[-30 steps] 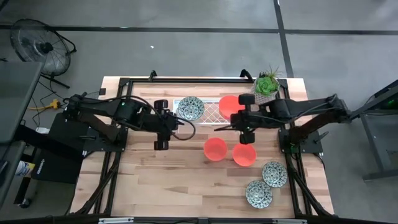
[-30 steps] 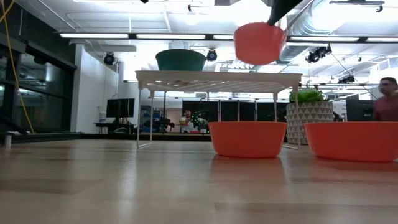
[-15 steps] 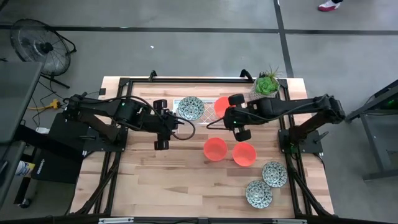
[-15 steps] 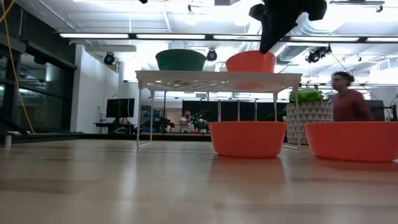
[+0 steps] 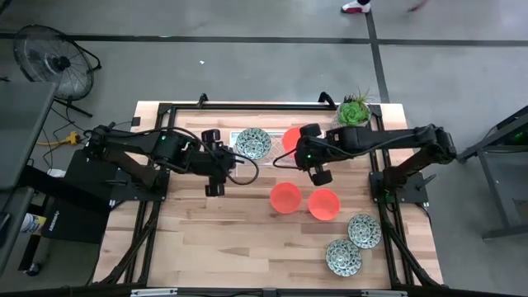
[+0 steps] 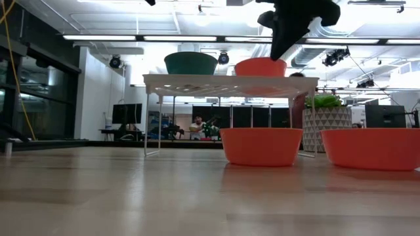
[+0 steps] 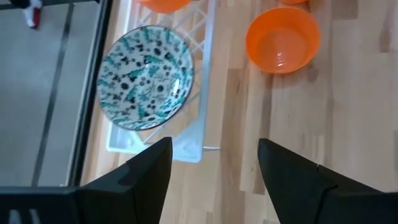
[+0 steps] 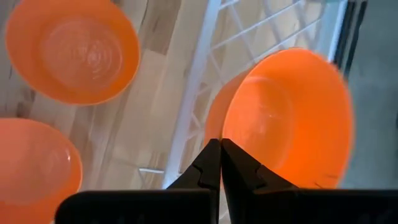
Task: Pick & Place Mini bowls
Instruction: Put the left orange bowl on the shelf, then stack the right orange bowl on top of the other other orange bowl on the shelf
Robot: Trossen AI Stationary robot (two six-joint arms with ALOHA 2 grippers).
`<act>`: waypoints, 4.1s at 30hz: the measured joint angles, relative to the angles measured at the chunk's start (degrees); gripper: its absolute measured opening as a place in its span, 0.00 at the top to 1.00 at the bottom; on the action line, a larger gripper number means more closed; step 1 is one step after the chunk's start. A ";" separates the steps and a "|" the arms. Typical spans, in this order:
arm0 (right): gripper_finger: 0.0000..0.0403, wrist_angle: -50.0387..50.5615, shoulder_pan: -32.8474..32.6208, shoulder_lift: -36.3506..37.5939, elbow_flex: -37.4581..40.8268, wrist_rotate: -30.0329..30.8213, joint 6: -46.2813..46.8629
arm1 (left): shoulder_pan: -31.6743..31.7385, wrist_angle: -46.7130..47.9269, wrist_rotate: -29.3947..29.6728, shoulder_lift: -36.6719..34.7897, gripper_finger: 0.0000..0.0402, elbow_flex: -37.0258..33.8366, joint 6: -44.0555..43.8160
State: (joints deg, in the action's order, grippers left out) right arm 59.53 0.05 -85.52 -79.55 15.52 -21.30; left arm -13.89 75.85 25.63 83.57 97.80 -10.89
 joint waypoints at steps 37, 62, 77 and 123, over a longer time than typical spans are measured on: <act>1.00 2.35 0.07 -0.03 -3.15 -0.38 -0.65 | 0.00 8.35 5.60 -2.94 0.42 0.00 -3.02; 0.63 18.39 0.74 10.92 -14.59 0.57 15.47 | 0.00 -2.37 8.83 -14.89 0.42 -16.50 -2.43; 0.56 18.30 -2.14 29.15 1.01 -4.83 30.38 | -0.04 -44.32 9.52 -47.87 0.42 -62.39 -6.43; 0.65 18.03 -2.10 26.51 4.46 -12.53 32.64 | 0.00 -43.05 11.96 -80.61 0.42 -87.54 23.14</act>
State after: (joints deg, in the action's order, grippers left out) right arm 77.56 -2.04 -59.00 -75.09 2.99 11.33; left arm -13.89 32.80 37.58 2.96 10.26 12.25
